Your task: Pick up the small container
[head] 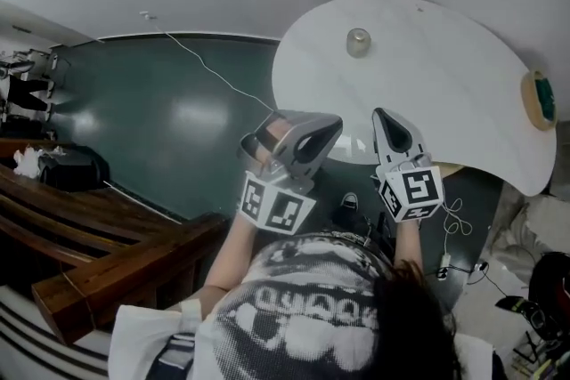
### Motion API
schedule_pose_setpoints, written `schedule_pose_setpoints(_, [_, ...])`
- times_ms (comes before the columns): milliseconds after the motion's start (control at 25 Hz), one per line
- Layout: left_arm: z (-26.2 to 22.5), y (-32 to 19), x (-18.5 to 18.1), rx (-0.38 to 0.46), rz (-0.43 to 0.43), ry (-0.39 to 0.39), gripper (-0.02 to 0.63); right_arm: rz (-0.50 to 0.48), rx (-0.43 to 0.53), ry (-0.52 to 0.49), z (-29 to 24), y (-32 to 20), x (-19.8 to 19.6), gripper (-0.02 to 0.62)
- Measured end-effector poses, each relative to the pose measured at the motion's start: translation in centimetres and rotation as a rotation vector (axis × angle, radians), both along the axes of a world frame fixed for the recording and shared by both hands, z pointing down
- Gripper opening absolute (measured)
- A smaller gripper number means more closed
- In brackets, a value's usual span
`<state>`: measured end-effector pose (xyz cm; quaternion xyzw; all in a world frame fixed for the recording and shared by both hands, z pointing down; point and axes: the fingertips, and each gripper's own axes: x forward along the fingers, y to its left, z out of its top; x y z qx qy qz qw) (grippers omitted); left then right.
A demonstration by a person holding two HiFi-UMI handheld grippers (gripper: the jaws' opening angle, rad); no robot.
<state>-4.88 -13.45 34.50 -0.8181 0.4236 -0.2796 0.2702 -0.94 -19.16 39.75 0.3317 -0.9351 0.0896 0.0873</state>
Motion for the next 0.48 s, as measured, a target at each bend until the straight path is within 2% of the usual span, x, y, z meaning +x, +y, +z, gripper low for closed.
schedule_pose_setpoints(200, [0.4, -2.3, -4.6, -0.014, 0.039, 0.004, 0.009, 0.084, 0.001, 0.053, 1.2, -2.7, -3.4, 0.003])
schedule_pose_setpoints(480, [1.4, -4.8, -9.1, -0.026, 0.107, 0.005, 0.009, 0.184, -0.030, 0.103, 4.4, -6.1, -6.5, 0.014])
